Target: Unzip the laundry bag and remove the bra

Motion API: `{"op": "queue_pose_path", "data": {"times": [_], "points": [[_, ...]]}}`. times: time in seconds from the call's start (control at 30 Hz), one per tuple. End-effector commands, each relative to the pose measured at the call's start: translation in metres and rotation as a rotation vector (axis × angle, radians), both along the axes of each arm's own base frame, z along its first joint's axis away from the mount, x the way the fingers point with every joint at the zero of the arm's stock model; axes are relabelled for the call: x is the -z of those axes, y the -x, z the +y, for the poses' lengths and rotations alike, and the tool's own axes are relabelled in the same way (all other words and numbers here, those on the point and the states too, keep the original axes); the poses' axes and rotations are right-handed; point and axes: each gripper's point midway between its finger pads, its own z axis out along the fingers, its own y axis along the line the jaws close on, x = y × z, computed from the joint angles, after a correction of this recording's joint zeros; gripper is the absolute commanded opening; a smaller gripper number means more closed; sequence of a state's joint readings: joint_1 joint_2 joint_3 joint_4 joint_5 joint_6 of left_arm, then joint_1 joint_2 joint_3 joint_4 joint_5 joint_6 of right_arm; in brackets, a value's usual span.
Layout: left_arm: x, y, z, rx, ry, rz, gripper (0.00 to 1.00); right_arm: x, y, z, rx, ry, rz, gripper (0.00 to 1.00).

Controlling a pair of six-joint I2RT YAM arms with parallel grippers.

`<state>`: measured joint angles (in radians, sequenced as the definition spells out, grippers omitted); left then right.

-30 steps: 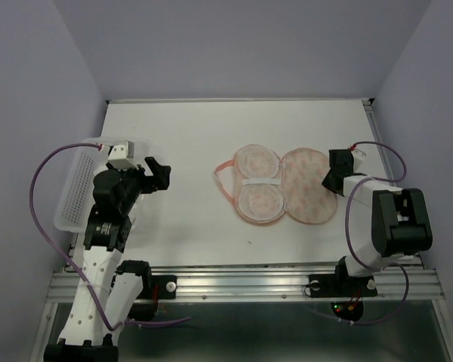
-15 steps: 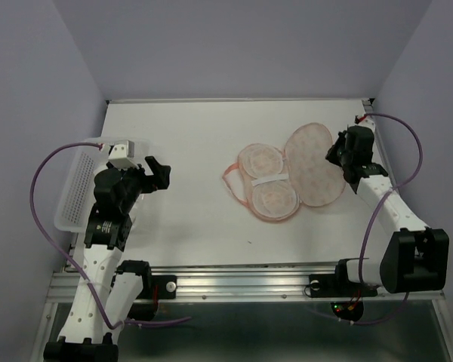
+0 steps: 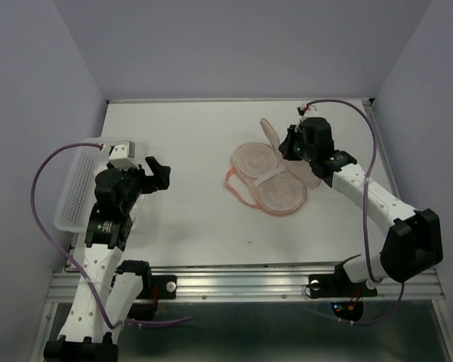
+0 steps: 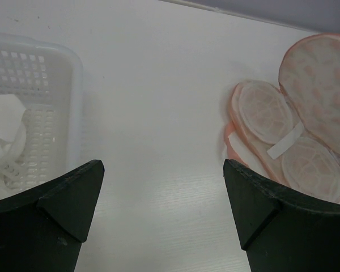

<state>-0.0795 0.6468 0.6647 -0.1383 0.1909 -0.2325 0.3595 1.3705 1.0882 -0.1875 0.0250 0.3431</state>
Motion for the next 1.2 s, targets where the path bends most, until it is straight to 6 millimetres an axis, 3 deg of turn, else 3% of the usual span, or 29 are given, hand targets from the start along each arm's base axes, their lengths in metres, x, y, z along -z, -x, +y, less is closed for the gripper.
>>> {"op": "queue_pose_path", "data": {"times": [0.0, 0.17, 0.37, 0.53, 0.63, 0.67, 0.77, 0.87, 1.0, 1.1, 1.17], "points": [[-0.009, -0.003, 0.000, 0.004, -0.016, -0.051, 0.99, 0.005, 0.007, 0.045, -0.093, -0.025, 0.028, 0.04], [-0.009, -0.003, 0.001, 0.000, -0.019, -0.053, 0.99, 0.048, 0.030, 0.091, -0.222, -0.044, 0.138, 0.11], [-0.009, -0.003, 0.002, -0.011, -0.021, -0.053, 0.99, 0.074, 0.072, 0.131, -0.344, -0.061, 0.233, 0.14], [-0.009, -0.003, 0.003, -0.012, -0.023, -0.052, 0.99, 0.087, 0.097, 0.147, -0.403, -0.082, 0.294, 0.37], [-0.008, -0.003, 0.003, -0.013, -0.023, -0.052, 0.99, 0.089, 0.098, 0.142, -0.398, -0.068, 0.289, 0.61], [-0.009, -0.003, 0.003, -0.014, -0.022, -0.053, 0.99, 0.086, 0.097, 0.141, -0.397, -0.064, 0.278, 0.75], [-0.010, -0.003, 0.004, -0.017, -0.022, -0.058, 0.99, 0.067, 0.090, 0.134, -0.370, -0.048, 0.209, 0.97], [-0.011, -0.002, 0.004, -0.025, -0.014, -0.059, 0.99, 0.047, 0.077, 0.118, -0.296, 0.009, 0.126, 1.00], [-0.021, -0.001, 0.013, -0.086, 0.001, -0.057, 0.99, 0.019, 0.052, 0.074, -0.091, 0.120, 0.001, 1.00], [-0.031, 0.001, 0.026, -0.164, -0.003, -0.041, 0.99, -0.012, 0.045, 0.038, 0.055, 0.168, -0.085, 1.00], [-0.045, 0.006, 0.037, -0.220, -0.016, -0.027, 0.99, -0.045, 0.048, 0.012, 0.147, 0.170, -0.161, 1.00]]}}
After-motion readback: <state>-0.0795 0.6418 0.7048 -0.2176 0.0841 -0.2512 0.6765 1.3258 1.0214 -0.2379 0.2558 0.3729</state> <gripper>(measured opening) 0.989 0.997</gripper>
